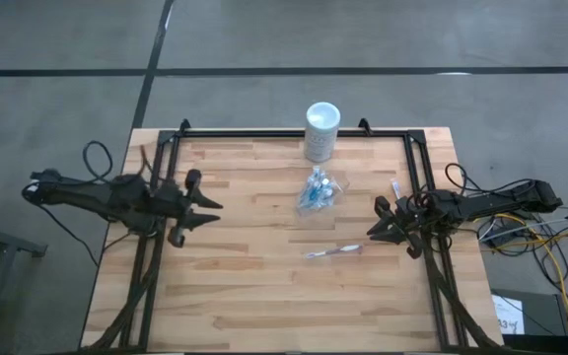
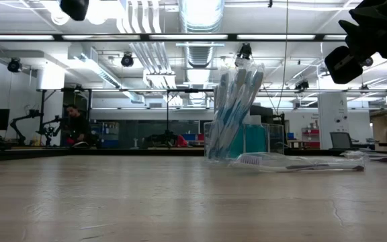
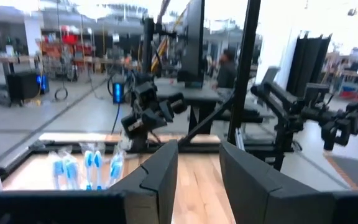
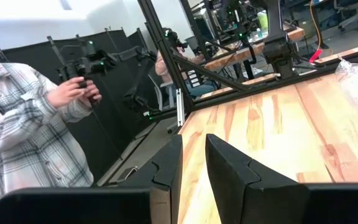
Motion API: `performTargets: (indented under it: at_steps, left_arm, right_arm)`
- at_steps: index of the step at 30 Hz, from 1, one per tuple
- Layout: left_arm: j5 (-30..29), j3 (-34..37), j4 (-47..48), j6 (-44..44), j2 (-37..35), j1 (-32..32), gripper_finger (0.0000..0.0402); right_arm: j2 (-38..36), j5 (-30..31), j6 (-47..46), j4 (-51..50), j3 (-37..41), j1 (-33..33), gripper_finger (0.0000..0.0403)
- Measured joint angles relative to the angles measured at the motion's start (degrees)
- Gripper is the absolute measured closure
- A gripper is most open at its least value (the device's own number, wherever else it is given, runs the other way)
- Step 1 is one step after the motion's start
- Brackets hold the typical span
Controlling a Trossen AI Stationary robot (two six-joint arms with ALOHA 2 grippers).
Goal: Pick & Place toothbrushing station
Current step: Put the purple toothbrush into the transparent organizer
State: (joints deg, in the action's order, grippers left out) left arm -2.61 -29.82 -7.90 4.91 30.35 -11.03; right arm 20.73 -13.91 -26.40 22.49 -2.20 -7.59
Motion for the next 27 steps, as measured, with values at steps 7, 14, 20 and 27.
performTargets:
  at_steps: [7,14,20,27]
  left_arm:
    - [0.35,9.40,-1.23,-3.43,-12.84,0.00,0.0277]
    - [0.39,16.76,-0.74,-2.77,-23.82,0.04,0.0266]
    - [0.09,20.09,-0.99,0.15,-29.33,0.04,0.0233]
    - [-1.92,20.98,7.32,1.26,-30.29,0.02,0.0231]
  right_arm:
    - [0.00,0.00,-0.02,0.01,0.00,-0.01,0.0335]
    - [0.00,0.00,-0.01,0.01,0.00,0.00,0.0335]
    - [0.00,0.00,-0.02,-0.01,0.00,0.01,0.0335]
    - [0.00,0.11,0.00,-0.03,0.00,-0.01,0.0335]
